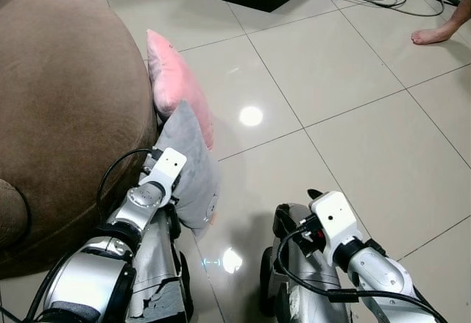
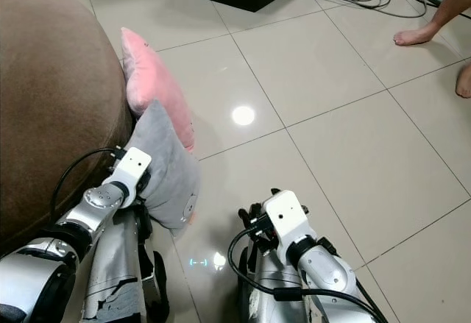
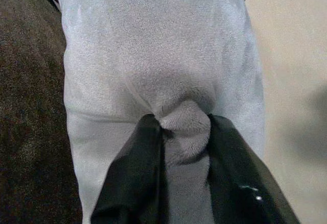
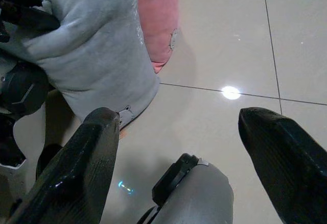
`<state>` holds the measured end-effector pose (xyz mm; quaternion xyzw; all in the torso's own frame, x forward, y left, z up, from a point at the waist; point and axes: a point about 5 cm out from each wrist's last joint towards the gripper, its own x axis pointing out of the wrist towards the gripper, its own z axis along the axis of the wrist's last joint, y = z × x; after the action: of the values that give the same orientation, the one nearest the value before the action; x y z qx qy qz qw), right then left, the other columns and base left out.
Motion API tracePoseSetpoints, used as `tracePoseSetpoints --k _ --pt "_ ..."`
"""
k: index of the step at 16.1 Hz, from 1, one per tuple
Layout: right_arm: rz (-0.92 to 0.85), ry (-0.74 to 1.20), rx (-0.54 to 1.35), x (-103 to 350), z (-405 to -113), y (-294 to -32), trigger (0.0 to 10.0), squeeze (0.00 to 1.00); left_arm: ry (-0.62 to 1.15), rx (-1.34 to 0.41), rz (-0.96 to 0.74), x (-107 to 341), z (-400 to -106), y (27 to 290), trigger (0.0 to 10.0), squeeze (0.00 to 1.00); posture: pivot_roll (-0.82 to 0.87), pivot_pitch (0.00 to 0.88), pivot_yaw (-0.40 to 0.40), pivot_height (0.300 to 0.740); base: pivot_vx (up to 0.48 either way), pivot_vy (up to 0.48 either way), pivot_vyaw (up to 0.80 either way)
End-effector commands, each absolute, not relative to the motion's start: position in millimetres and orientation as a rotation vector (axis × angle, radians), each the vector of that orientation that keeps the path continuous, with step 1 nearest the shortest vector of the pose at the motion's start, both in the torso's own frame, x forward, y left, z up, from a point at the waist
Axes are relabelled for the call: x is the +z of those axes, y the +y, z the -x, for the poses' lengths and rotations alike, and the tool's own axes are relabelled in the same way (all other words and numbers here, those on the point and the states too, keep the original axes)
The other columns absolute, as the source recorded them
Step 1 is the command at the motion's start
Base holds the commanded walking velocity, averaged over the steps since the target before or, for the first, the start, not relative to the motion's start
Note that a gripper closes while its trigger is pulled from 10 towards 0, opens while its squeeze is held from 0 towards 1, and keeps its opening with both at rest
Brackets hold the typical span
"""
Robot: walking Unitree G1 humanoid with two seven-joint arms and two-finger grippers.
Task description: Move the pillow to the sofa from floor
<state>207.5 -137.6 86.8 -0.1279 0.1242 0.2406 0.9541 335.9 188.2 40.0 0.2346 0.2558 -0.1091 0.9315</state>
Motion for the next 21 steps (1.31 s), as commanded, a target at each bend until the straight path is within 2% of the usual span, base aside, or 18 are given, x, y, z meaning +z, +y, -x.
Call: tracePoseSetpoints --k 1,4,8,9,14,16,17,18,19,20,21 --pt "0.260 0.272 0.460 83 -205 -144 10.0 0.00 0.576 -0.257 -0.449 28 -327 185 0.0 0.00 -0.04 0.285 -0.084 0.535 0.000 0.000 0.00" --pt "0.255 0.264 0.445 81 -209 -144 10.0 0.00 0.567 -0.268 -0.400 29 -328 180 0.0 0.00 -0.02 0.254 -0.067 0.535 0.000 0.000 0.00" --pt "0.162 0.221 0.345 87 -217 -150 10.0 0.00 0.458 -0.345 -0.133 46 -339 160 0.0 0.00 0.00 0.177 -0.048 0.535 0.000 0.000 0.00" --pt "0.104 0.197 0.279 89 -221 -155 10.0 0.00 0.371 -0.348 -0.024 60 -346 156 0.0 0.00 0.01 0.140 -0.050 0.535 0.000 0.000 0.00" --pt "0.023 0.151 0.180 92 -230 -162 10.0 0.00 0.194 -0.322 0.080 89 -346 169 0.0 0.00 0.04 0.071 -0.082 0.535 0.000 0.000 0.00" --pt "0.018 0.121 0.166 100 -234 -163 10.0 0.00 0.138 -0.337 0.151 103 -347 165 0.0 0.00 0.04 0.065 -0.083 0.535 0.000 0.000 0.00" --pt "0.016 0.066 0.102 114 -238 -169 10.0 0.00 -0.001 -0.397 0.312 141 -344 155 0.0 0.00 0.04 0.057 -0.085 0.535 0.000 0.000 0.00" --pt "-0.005 0.009 0.057 126 -240 -173 10.0 0.00 -0.079 -0.404 0.374 163 -342 154 0.0 0.00 0.03 0.051 -0.084 0.535 0.000 0.000 0.00" --pt "-0.020 -0.014 0.030 132 -241 -175 10.0 0.00 -0.126 -0.404 0.385 175 -340 155 0.0 0.00 0.03 0.051 -0.084 0.535 0.000 0.000 0.00" --pt "-0.018 -0.082 -0.022 147 -240 -179 10.0 0.00 -0.221 -0.396 0.310 198 -332 155 0.0 0.00 0.03 0.037 -0.079 0.535 0.000 0.000 0.00" --pt "0.009 -0.111 -0.041 151 -239 -180 10.0 0.00 -0.220 -0.384 0.244 198 -330 154 8.3 0.00 0.03 0.031 -0.078 0.540 0.000 0.000 0.00"
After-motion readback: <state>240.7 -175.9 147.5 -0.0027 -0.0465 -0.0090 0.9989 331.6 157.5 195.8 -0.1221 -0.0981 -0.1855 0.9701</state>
